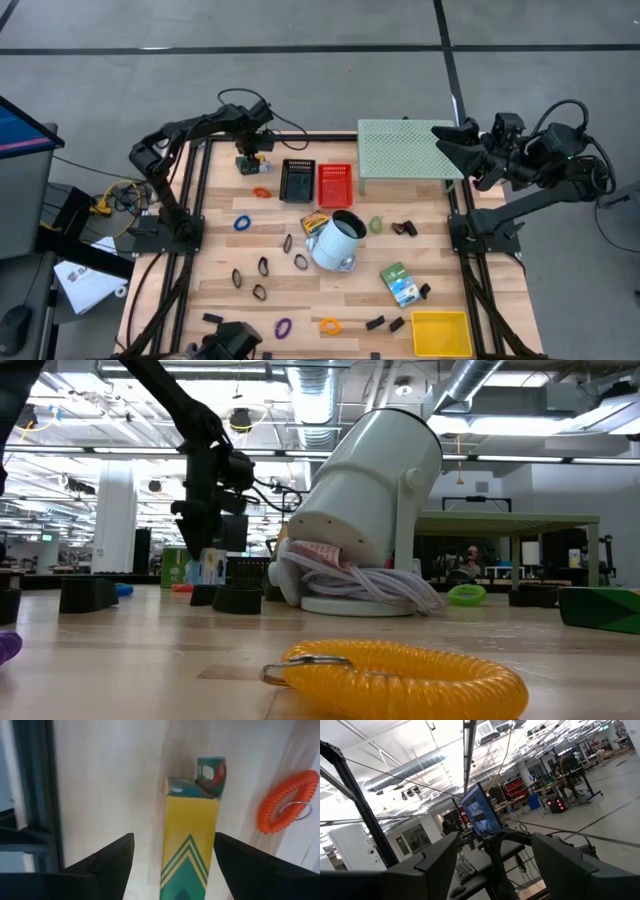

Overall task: Pick & Place Office Desk Supplies
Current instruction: Put the crayon box into the black bin

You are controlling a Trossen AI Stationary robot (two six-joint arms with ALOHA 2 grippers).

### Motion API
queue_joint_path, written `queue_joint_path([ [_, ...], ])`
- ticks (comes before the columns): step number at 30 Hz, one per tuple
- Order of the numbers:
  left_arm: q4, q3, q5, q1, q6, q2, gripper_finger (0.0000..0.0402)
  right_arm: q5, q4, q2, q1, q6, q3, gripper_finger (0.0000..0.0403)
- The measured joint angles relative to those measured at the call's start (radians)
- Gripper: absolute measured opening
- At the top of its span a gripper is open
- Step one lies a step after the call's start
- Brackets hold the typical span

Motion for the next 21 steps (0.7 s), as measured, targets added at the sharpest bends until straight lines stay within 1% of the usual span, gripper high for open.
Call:
queue_joint_path([
  [3, 0.014, 0.0, 0.0, 0.0, -0.005, 0.01, 0.0241, 0.0, -0.004, -0.007, 0.0, 0.0, 0.0, 0.0249],
  [6, 0.025, 0.0, 0.0, 0.0, -0.004, 0.015, 0.0209, 0.0, -0.008, -0.011, 0.0, 0.0, 0.0, 0.0249],
  [9, 0.039, 0.0, -0.008, 0.0, -0.004, 0.015, 0.0168, 0.001, -0.008, -0.013, 0.0, 0.0, 0.0, 0.0249],
  [14, 0.034, 0.0, -0.007, 0.0, -0.002, 0.012, 0.0083, 0.001, -0.011, -0.012, 0.0, 0.0, 0.0, 0.0249],
  [15, 0.036, 0.0, -0.007, 0.0, -0.002, 0.012, 0.0075, 0.001, -0.011, -0.012, 0.0, 0.0, 0.0, 0.0249],
  [21, 0.045, -0.001, -0.007, -0.001, 0.002, -0.007, 0.0075, 0.002, -0.01, -0.012, 0.0, 0.0, 0.0, 0.0249],
])
